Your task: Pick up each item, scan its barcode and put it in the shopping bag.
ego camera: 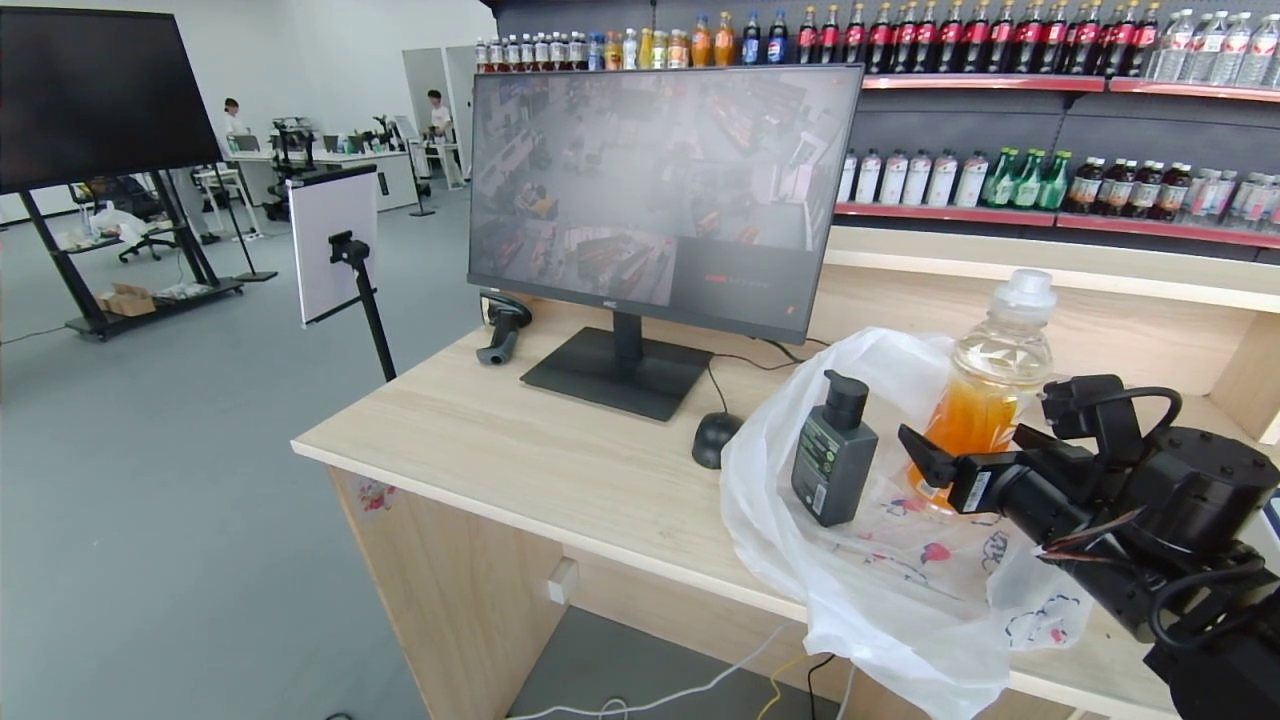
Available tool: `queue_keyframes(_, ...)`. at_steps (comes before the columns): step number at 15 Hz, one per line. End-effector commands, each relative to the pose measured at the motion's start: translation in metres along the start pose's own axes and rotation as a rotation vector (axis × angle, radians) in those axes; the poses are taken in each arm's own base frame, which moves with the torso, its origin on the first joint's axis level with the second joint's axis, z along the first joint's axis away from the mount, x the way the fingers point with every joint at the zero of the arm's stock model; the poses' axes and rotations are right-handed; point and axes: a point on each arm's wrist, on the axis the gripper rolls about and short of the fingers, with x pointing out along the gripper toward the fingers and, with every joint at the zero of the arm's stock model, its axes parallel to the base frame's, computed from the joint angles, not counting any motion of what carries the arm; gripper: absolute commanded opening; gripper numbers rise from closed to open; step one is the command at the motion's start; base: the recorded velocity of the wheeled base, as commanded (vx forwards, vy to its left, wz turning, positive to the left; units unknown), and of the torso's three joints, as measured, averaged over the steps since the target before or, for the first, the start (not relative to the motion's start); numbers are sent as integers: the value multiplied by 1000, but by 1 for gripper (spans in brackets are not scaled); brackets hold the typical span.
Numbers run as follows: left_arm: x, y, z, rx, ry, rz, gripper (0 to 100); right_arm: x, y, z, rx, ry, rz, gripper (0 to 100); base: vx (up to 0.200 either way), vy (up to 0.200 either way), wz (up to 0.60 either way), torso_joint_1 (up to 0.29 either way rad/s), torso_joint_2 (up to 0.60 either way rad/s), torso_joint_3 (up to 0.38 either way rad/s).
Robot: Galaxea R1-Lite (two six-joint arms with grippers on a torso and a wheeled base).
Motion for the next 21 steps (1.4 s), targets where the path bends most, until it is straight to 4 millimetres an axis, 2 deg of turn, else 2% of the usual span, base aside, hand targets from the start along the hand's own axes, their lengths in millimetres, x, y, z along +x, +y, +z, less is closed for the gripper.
queue_keyframes(1,0,0,0,0,-1,0,100,-7,-1,7,1,-25,0,100,0,0,0,0,0,0)
queue_keyframes(4,0,0,0,0,-1,0,100,-30,-3,21,5,-64,0,100,0,0,0,0,0,0)
queue_keyframes(6,0,0,0,0,-1,0,100,-55,-4,36,10,-121,2,100,0,0,0,0,0,0)
queue_keyframes(7,0,0,0,0,-1,0,100,-77,-3,42,15,-150,19,100,0,0,0,0,0,0)
queue_keyframes(8,0,0,0,0,-1,0,100,-104,-3,38,15,-141,37,100,0,0,0,0,0,0)
queue_keyframes(9,0,0,0,0,-1,0,100,-120,-5,47,23,-205,38,100,0,0,0,0,0,0)
queue_keyframes(11,0,0,0,0,-1,0,100,-140,-7,61,74,-296,42,100,0,0,0,0,0,0)
queue_keyframes(12,0,0,0,0,-1,0,100,-149,-8,61,88,-279,44,100,0,0,0,0,0,0)
queue_keyframes(14,0,0,0,0,-1,0,100,-176,-9,50,79,-154,68,100,0,0,0,0,0,0)
queue_keyframes(18,0,0,0,0,-1,0,100,-242,-15,2,-76,105,185,100,0,0,0,0,0,0)
queue_keyframes(20,0,0,0,0,-1,0,100,-276,-25,-28,-171,121,243,100,0,0,0,0,0,0)
queue_keyframes(21,0,0,0,2,2,0,100,-280,-26,-27,-169,126,246,100,0,0,0,0,0,0)
